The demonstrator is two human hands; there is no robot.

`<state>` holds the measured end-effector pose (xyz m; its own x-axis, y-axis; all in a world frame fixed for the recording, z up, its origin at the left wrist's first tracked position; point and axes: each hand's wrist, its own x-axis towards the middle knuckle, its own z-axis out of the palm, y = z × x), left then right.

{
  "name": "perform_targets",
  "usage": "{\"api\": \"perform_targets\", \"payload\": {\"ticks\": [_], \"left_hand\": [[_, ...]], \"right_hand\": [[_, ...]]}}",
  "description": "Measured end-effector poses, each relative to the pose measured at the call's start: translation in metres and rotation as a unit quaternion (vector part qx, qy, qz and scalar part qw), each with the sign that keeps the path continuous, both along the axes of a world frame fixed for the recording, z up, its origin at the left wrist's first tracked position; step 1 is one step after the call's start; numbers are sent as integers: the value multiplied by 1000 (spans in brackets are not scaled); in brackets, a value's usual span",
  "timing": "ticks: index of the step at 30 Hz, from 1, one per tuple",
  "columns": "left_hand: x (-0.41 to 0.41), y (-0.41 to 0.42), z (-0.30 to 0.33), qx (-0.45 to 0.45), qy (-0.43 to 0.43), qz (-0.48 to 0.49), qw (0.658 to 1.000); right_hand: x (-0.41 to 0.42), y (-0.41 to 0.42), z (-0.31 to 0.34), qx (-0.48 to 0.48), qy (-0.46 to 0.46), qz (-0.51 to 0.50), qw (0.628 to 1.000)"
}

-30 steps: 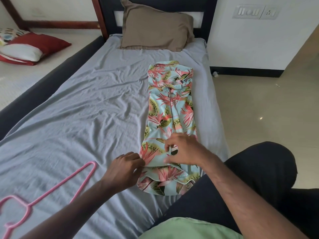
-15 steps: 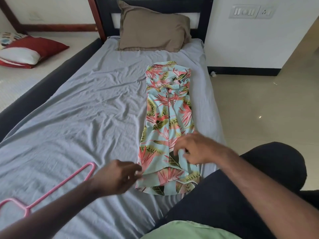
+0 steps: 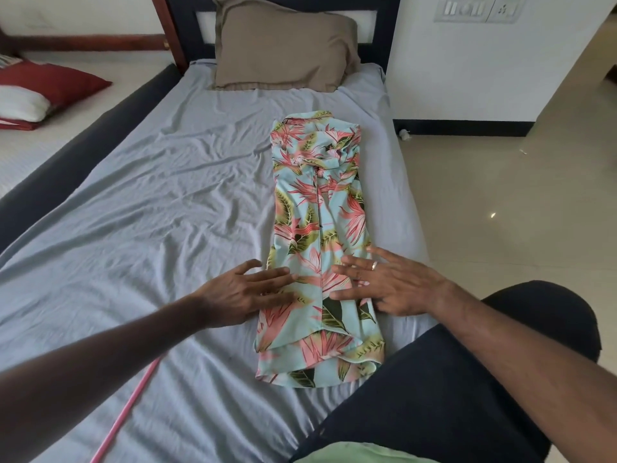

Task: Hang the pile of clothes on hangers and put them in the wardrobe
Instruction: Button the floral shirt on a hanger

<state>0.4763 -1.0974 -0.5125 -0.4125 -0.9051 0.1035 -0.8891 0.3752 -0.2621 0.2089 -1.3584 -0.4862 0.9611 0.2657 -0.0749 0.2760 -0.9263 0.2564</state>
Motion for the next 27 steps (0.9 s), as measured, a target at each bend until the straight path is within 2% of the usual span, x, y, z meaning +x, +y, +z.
{"api": "perform_targets", "payload": {"ticks": [5, 8, 10, 11, 12, 13, 14, 15, 16, 17, 18, 19, 21, 25, 26, 27], "left_hand": [[0, 4, -11, 35, 63, 6, 997], [-2, 5, -7, 64, 144, 9, 988], [1, 0, -1, 118, 258, 31, 959], [5, -5, 4, 155, 333, 58, 928], [10, -13, 12, 199, 413, 97, 883], [14, -22, 21, 245, 504, 135, 817], [22, -33, 30, 278, 599, 172, 731], [27, -45, 39, 305, 680, 219, 630], [29, -56, 44, 317, 727, 281, 540], [32, -65, 45, 315, 740, 345, 485], [32, -72, 43, 306, 732, 397, 461], [33, -78, 39, 296, 722, 432, 452], [34, -84, 29, 274, 718, 474, 429], [34, -82, 21, 251, 746, 487, 379], [31, -82, 21, 241, 749, 485, 382], [28, -83, 22, 220, 742, 490, 402]], "right_hand": [[11, 8, -5, 56, 86, -5, 995], [8, 15, -2, 202, 141, -73, 966], [9, 18, -2, 300, 164, -134, 930], [12, 17, 1, 354, 170, -176, 903], [19, 14, 8, 421, 165, -231, 861], [27, 13, 16, 499, 153, -287, 803], [38, 8, 25, 575, 132, -331, 736], [48, 2, 29, 625, 110, -371, 678], [56, -2, 30, 660, 86, -408, 625], [64, -7, 28, 681, 59, -446, 578], [70, -11, 21, 692, 31, -479, 539], [75, -17, 13, 703, 5, -500, 506], [80, -23, -1, 715, -10, -519, 468], [76, -33, -11, 739, 13, -508, 442], [75, -33, -12, 733, -1, -505, 456], [77, -33, -13, 711, -30, -505, 489]]}}
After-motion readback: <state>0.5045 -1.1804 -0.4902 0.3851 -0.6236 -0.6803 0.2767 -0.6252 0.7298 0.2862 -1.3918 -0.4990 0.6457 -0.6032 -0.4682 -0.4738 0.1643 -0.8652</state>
